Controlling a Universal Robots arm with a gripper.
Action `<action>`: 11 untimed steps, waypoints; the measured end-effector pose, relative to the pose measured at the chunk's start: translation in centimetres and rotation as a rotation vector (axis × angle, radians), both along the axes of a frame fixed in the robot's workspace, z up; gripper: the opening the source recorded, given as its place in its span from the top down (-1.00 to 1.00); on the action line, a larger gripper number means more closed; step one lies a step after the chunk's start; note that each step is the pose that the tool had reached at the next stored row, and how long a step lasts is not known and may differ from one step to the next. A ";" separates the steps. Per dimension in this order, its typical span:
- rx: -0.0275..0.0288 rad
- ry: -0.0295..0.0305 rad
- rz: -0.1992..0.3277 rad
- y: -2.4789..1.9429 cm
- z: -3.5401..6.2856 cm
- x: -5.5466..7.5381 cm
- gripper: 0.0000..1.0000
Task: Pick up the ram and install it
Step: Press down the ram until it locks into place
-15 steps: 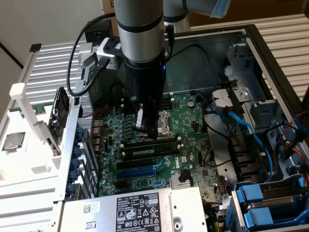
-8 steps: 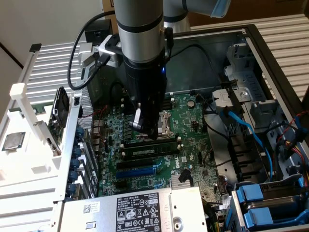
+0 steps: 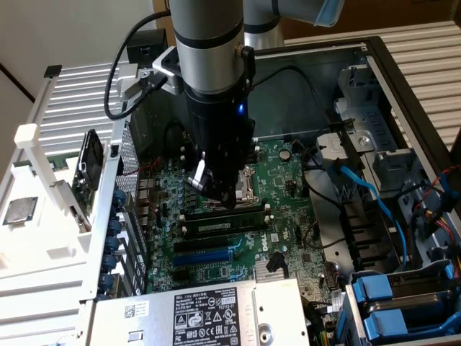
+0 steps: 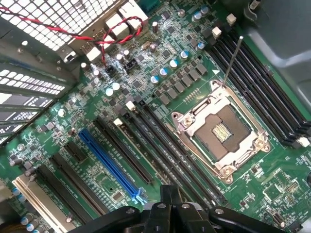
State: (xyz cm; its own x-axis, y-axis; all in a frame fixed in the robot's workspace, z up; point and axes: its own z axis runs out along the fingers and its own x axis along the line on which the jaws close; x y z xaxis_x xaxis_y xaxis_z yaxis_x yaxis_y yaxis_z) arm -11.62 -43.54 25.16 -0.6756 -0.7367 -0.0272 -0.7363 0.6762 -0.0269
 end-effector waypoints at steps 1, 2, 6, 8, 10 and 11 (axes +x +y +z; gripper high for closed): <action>-0.0001 0.0000 -0.015 0.00 0.00 0.0 0.79; 0.0000 0.0000 -0.031 0.00 0.00 0.0 0.79; 0.0000 0.0000 -0.093 0.00 0.00 0.0 0.79; 0.0000 0.0000 -0.155 0.00 0.00 0.0 0.79; -0.0001 0.0000 -0.186 0.00 0.00 0.0 0.79; -0.0001 0.0000 -0.202 0.00 0.00 0.0 0.79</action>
State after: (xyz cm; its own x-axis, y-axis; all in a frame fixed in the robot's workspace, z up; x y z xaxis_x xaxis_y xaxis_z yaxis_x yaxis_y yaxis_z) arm -11.62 -43.54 25.16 -0.8097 -0.5862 -0.0271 -0.5856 0.8101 -0.0270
